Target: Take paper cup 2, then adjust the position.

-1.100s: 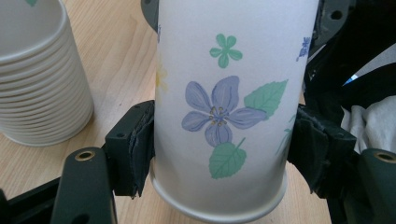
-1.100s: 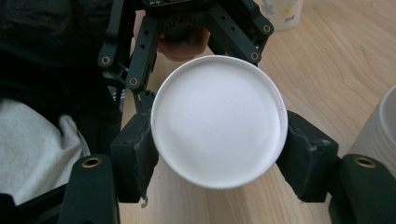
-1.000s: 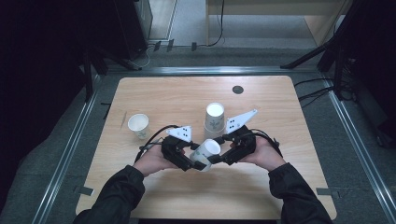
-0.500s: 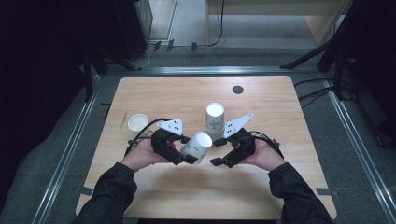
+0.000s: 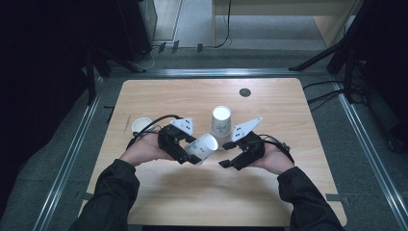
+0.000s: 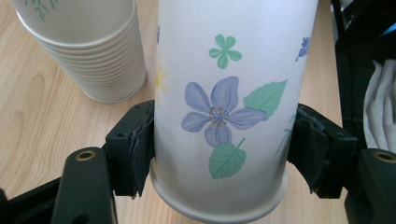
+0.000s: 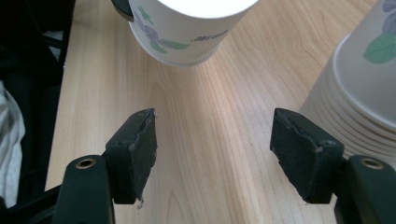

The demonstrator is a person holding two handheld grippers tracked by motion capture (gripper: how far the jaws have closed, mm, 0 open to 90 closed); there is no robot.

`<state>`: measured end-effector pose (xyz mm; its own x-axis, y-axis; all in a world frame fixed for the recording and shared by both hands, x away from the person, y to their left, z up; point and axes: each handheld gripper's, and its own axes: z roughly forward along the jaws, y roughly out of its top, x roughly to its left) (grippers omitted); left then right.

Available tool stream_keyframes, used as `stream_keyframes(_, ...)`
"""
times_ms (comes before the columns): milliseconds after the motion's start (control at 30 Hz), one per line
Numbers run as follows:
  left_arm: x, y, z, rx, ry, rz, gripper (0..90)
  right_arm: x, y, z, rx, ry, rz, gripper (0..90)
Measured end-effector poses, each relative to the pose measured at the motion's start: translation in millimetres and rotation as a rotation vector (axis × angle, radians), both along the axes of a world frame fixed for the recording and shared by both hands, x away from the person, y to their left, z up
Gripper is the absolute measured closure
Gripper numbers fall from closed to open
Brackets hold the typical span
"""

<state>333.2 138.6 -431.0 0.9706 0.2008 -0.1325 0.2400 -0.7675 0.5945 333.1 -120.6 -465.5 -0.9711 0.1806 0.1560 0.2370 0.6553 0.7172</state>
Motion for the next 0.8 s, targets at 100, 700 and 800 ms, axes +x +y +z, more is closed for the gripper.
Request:
stream_keyframes(100,-0.3,-2.0,1.0,0.037,-0.003,-0.009,29.3,-0.5,-0.4,0.6,0.005,-0.011,-0.004,32.0)
stream_keyframes(700,-8.6,-24.1,-19.1,0.225,-0.052,-0.050,29.1,-2.7,6.7,-0.2,0.025,-0.027,0.022,31.2)
stream_keyframes(800,-11.0,-30.7,-23.5,0.238,-0.046,-0.064,29.1,-4.1,9.0,-0.9,0.025,-0.019,0.031,30.9)
